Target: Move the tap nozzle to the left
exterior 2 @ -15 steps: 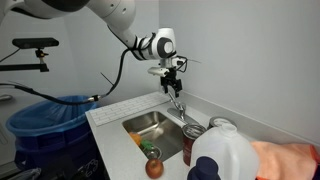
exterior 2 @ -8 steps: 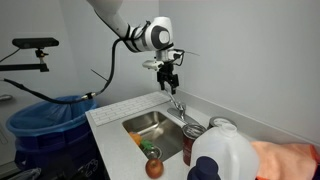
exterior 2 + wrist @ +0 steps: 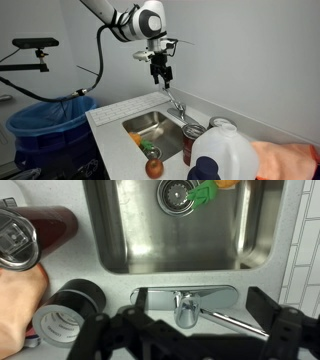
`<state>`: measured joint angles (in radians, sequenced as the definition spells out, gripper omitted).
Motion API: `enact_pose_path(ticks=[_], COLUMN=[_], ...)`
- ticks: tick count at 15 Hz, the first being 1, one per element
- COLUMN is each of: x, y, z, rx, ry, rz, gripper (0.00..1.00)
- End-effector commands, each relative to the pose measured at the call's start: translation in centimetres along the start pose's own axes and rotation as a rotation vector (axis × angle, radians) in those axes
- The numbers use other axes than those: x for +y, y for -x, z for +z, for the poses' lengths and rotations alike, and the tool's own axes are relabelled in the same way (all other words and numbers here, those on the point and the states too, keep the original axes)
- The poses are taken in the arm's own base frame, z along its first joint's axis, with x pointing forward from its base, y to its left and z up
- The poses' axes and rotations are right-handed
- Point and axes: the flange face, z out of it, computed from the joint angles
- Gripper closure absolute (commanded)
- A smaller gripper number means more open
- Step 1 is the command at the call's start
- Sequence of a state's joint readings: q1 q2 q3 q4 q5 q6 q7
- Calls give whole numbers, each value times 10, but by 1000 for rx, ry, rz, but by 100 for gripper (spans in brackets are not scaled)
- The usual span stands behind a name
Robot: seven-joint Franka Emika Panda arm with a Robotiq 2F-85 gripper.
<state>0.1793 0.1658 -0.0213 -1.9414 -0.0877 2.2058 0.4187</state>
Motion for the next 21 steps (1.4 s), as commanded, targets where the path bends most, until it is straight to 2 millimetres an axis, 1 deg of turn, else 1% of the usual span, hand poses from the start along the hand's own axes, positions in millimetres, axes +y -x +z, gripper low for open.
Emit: enact_pose_path(ticks=[1,4,5,8,21], x=[7,16,6,13,14], y=[24,37,22,29,31], z=[-20,-29,-20,-25,-23], rx=[14,14,2,1,1], ry=[-37,-56,-26,-36,-36], rz=[42,70,37,51,51], gripper=[0,0,0,0,0])
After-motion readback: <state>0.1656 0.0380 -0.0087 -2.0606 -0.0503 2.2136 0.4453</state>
